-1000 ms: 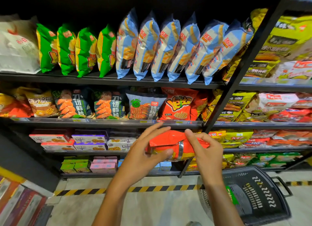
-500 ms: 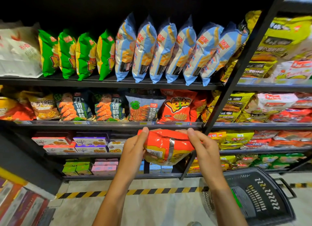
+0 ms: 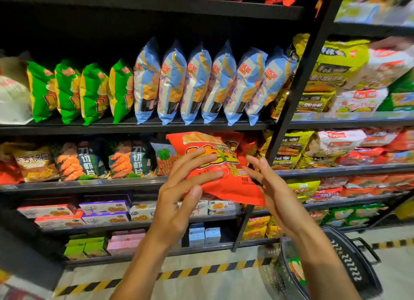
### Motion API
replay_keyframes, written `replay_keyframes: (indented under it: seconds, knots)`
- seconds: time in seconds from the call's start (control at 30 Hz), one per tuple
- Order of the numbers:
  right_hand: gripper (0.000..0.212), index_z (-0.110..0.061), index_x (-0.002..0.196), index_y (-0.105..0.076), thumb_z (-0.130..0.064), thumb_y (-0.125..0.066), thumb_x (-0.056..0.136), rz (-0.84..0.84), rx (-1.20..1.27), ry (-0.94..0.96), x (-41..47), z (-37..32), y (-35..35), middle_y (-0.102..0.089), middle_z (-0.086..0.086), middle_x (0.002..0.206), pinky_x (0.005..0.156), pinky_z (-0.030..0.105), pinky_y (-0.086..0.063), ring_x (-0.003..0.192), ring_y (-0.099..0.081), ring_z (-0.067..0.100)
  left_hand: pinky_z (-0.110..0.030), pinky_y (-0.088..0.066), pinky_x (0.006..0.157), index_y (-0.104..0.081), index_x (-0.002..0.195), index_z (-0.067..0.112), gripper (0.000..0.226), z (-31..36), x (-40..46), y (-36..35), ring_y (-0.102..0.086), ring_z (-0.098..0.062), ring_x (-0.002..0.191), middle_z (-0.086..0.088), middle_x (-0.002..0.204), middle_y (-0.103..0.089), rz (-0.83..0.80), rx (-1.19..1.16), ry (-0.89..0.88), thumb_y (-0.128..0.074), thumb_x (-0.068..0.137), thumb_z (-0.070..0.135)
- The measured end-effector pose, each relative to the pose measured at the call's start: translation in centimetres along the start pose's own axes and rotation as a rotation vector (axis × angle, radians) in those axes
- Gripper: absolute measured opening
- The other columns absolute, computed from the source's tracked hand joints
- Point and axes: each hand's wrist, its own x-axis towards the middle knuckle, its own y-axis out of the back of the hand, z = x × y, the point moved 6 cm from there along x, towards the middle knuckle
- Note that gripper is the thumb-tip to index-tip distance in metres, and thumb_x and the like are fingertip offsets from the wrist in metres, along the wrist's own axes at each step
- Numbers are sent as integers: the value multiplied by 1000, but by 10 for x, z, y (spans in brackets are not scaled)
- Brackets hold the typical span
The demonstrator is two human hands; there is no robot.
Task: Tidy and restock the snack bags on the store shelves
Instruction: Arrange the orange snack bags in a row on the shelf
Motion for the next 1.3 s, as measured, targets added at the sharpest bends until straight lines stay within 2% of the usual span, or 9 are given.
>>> replay_keyframes:
  seconds: [0.17, 0.33, 0.53, 0.67, 0.8, 0.97, 1.1, 1.17, 1.3]
  knots:
    - [57, -30, 141, -54, -31, -69, 87, -21, -10, 187, 10, -50, -1, -76, -6, 119, 89, 24, -58, 115, -71, 13, -44, -23, 123, -67, 132, 7, 68, 22, 47, -4, -29, -34, 153, -8, 159, -44, -222, 72, -174, -30, 105, 59]
    - [69, -30, 148, -48, -22, -73, 84, 104, -25, 408, 18, -96, 22, -73, -9, 128, 94, 29, -58, 122, -67, 11, -29, -31, 121, -35, 159, 28, 75, 31, 88, 19, -19, -18, 158, 6, 171, -17, -200, -82, -144, -50, 97, 66]
    - [68, -36, 144, -46, -20, -74, 83, 109, -120, 623, 37, -164, 20, -63, -36, 129, 104, 15, -45, 128, -52, -15, -21, -48, 99, -31, 156, 41, 120, 14, 167, 16, -44, 5, 140, 26, 156, -43, -178, -370, 275, -84, 55, 79]
    - [66, -35, 143, -45, -18, -73, 86, 89, -168, 733, 47, -199, 21, -65, -31, 130, 105, 19, -48, 127, -58, -6, -20, -59, 76, -60, 130, 23, 63, 42, 214, -8, -73, -19, 111, -1, 119, -77, -180, -600, 297, -83, 74, 40]
    - [66, -35, 148, -44, -15, -72, 92, 75, -209, 809, 69, -241, 36, -64, -22, 136, 101, 17, -49, 130, -58, 0, -31, -60, 91, -53, 139, 23, 58, 69, 253, -13, -69, -23, 119, -3, 129, -72, -157, -554, 203, -77, 87, 25]
    - [73, -40, 152, -42, -34, -78, 89, 14, -244, 839, 111, -282, 58, -54, -13, 150, 114, 34, -42, 143, -47, 7, -29, -59, 71, -56, 136, 26, 48, 74, 302, -16, -75, -20, 98, -3, 123, -75, -55, -491, 175, -71, 90, 25]
    - [79, -37, 153, -39, -43, -76, 83, 45, -183, 819, 154, -311, 84, -48, -19, 153, 111, 20, -40, 143, -43, 0, -33, -62, 87, -54, 136, 25, 57, 77, 349, -6, -74, -18, 107, 5, 119, -76, 165, -357, 23, -77, 84, 21]
    - [80, -36, 152, -40, -36, -81, 84, 189, -89, 808, 181, -318, 103, -48, -16, 152, 107, 18, -43, 140, -47, 3, -19, -54, 94, -44, 143, 27, 67, 87, 374, -10, -69, -3, 112, 22, 120, -72, 228, -161, -113, -78, 87, 14]
    - [94, -35, 159, -27, -29, -85, 86, 419, -160, 804, 228, -328, 119, -36, -16, 159, 120, 32, -35, 147, -36, 6, -25, -45, 111, -23, 156, 28, 86, 89, 418, -37, -57, 0, 128, 18, 139, -60, 252, 80, -254, -77, 91, 14]
